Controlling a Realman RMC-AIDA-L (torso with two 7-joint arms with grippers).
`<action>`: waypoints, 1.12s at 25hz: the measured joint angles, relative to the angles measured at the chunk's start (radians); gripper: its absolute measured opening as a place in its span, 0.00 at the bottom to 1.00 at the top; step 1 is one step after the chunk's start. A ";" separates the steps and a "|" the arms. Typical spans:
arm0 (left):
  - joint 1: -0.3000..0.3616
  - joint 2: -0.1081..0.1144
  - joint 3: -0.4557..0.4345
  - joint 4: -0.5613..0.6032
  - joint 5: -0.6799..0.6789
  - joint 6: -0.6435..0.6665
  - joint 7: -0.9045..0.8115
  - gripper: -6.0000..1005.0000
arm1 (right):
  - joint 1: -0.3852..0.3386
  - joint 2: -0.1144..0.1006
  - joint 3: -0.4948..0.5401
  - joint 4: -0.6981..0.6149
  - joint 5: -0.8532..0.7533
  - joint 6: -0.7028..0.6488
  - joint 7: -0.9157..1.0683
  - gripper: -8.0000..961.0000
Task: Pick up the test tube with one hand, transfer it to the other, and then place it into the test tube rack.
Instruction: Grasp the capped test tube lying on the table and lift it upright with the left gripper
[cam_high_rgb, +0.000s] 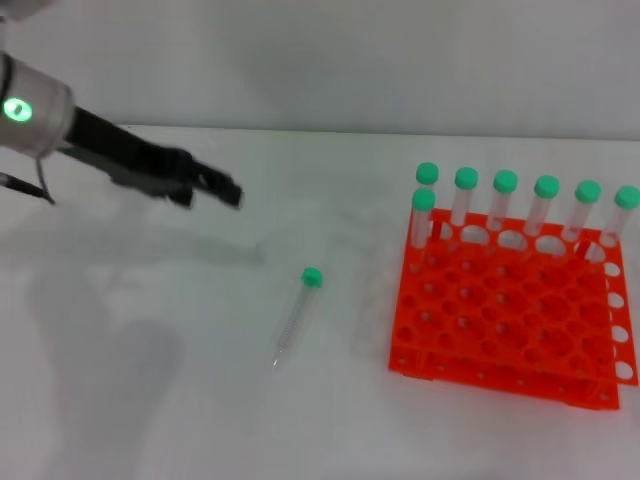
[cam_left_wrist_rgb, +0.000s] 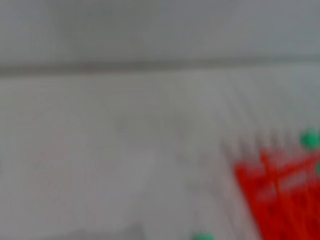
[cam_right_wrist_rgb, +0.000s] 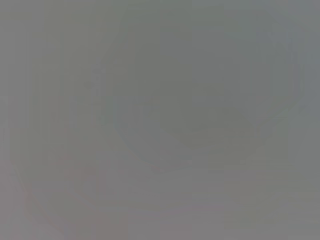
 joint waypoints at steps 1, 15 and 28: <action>-0.017 -0.007 0.000 0.012 0.036 0.001 -0.018 0.80 | 0.001 0.000 0.000 -0.007 -0.001 0.000 0.000 0.90; -0.203 -0.131 -0.002 0.175 0.441 -0.152 -0.305 0.78 | 0.004 0.001 -0.007 -0.032 -0.008 -0.020 -0.009 0.90; -0.231 -0.170 -0.003 0.337 0.567 -0.356 -0.487 0.76 | -0.009 -0.002 -0.002 -0.044 -0.008 -0.031 -0.013 0.90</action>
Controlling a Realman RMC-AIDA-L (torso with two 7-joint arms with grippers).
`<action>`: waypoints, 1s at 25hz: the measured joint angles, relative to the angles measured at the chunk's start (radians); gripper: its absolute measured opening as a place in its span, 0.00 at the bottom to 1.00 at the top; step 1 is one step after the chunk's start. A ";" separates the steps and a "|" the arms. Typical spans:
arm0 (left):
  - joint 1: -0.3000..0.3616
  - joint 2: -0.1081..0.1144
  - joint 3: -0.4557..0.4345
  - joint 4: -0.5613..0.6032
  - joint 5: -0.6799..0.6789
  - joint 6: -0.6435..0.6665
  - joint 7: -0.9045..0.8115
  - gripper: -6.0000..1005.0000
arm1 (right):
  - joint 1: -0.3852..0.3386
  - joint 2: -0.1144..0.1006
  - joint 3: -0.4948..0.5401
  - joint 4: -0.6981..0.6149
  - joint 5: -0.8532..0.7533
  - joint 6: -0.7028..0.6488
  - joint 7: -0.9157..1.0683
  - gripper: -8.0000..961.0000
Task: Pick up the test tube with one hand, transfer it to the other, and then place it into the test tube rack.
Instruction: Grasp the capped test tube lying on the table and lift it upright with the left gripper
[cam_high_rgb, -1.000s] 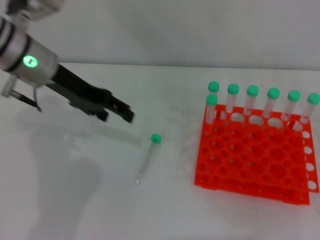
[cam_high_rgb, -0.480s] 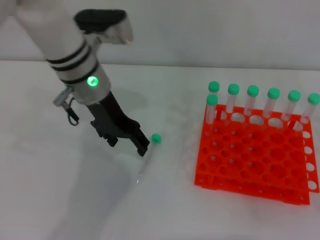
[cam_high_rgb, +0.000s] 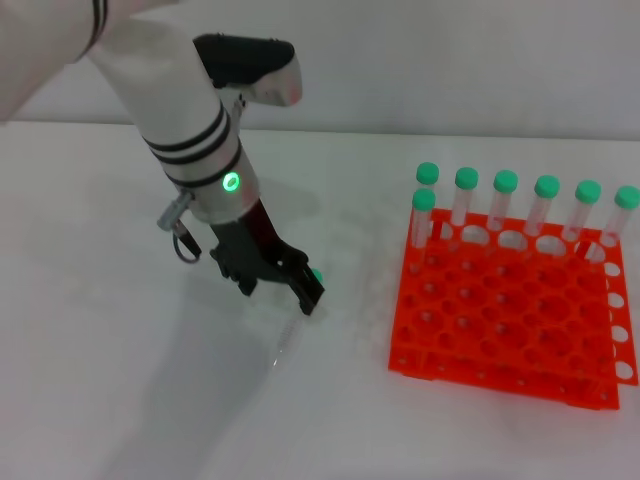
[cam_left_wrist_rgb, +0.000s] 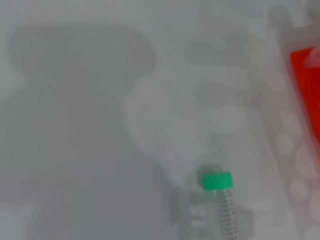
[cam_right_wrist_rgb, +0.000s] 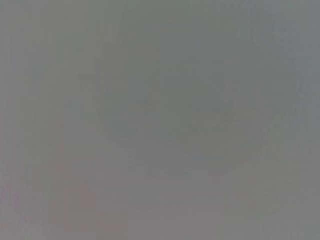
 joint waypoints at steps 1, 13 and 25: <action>0.004 0.000 0.000 0.012 0.002 -0.001 -0.016 0.76 | 0.000 0.000 0.000 0.000 0.000 0.000 0.000 0.90; 0.040 -0.002 0.000 0.053 0.049 -0.006 -0.176 0.74 | 0.004 0.001 0.003 -0.026 0.003 -0.023 0.000 0.90; 0.047 -0.003 -0.002 0.080 0.034 -0.032 -0.196 0.63 | 0.002 -0.002 0.002 -0.027 0.000 -0.024 0.000 0.90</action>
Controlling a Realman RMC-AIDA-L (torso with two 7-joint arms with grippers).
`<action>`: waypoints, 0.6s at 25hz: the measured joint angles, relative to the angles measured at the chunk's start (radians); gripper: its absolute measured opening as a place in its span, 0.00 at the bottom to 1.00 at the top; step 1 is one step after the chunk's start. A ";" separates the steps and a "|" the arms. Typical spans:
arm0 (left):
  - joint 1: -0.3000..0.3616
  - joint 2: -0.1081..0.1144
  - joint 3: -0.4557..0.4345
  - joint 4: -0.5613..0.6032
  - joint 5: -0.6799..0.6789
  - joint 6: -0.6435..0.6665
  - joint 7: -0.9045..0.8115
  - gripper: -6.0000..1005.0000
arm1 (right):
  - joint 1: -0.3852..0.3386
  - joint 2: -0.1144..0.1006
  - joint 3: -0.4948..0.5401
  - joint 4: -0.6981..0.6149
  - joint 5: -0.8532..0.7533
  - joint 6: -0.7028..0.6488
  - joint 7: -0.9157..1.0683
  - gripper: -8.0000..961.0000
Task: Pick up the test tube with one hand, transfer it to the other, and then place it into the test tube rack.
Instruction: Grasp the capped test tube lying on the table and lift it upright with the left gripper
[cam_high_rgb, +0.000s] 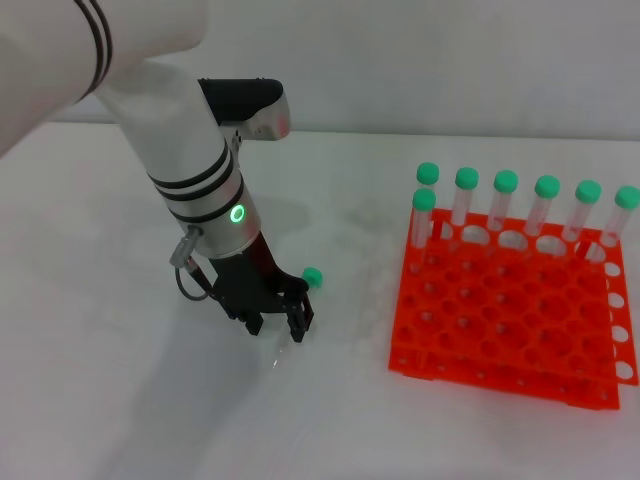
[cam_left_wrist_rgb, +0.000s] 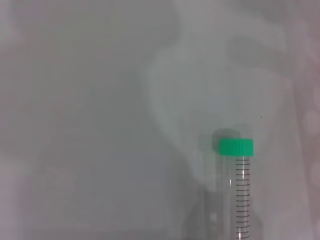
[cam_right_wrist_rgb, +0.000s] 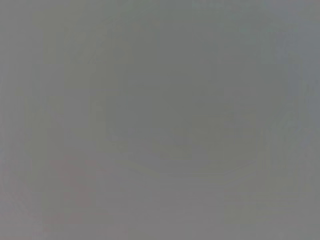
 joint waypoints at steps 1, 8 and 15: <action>0.001 0.000 0.000 0.002 0.000 -0.002 -0.002 0.59 | -0.001 0.000 0.000 0.000 0.000 0.000 0.000 0.90; 0.007 0.000 0.000 0.027 0.006 -0.022 -0.008 0.53 | -0.002 0.000 0.000 -0.001 0.001 0.000 0.000 0.90; 0.014 0.000 0.000 0.041 0.008 -0.033 -0.006 0.46 | -0.004 0.002 0.000 -0.009 0.002 0.000 0.000 0.90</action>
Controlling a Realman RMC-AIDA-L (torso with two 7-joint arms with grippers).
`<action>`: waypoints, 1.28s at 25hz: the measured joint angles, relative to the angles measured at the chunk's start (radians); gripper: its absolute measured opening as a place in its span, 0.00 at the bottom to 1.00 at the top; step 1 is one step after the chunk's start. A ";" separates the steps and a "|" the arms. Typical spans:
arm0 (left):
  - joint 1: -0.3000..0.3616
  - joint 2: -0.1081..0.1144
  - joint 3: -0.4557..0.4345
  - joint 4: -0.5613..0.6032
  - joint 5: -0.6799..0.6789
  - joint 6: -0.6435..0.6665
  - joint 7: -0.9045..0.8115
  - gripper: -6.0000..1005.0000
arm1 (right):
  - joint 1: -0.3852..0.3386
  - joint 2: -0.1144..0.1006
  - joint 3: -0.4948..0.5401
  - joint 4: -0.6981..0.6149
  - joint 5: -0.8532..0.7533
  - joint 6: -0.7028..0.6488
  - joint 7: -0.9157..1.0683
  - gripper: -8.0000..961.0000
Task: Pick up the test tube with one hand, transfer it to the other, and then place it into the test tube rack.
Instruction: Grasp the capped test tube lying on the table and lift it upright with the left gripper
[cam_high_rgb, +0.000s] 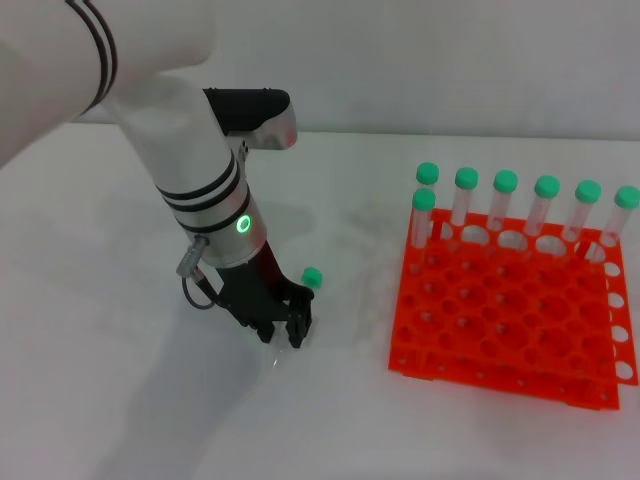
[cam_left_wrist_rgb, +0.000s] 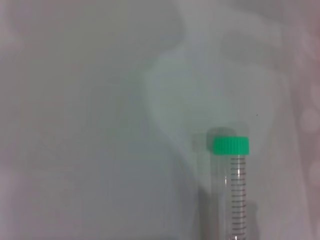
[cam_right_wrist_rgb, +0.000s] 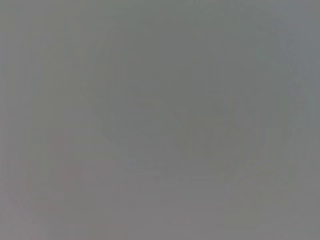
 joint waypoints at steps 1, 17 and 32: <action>0.001 0.000 0.000 0.004 0.002 0.000 0.001 0.45 | 0.000 0.000 0.000 0.000 0.000 0.000 0.000 0.90; 0.005 0.001 0.000 0.011 0.018 -0.023 0.049 0.31 | 0.001 -0.001 0.000 -0.004 0.006 0.005 0.000 0.90; 0.005 0.009 0.000 -0.040 -0.110 -0.164 0.184 0.20 | 0.004 0.002 0.001 -0.003 0.010 0.003 0.000 0.90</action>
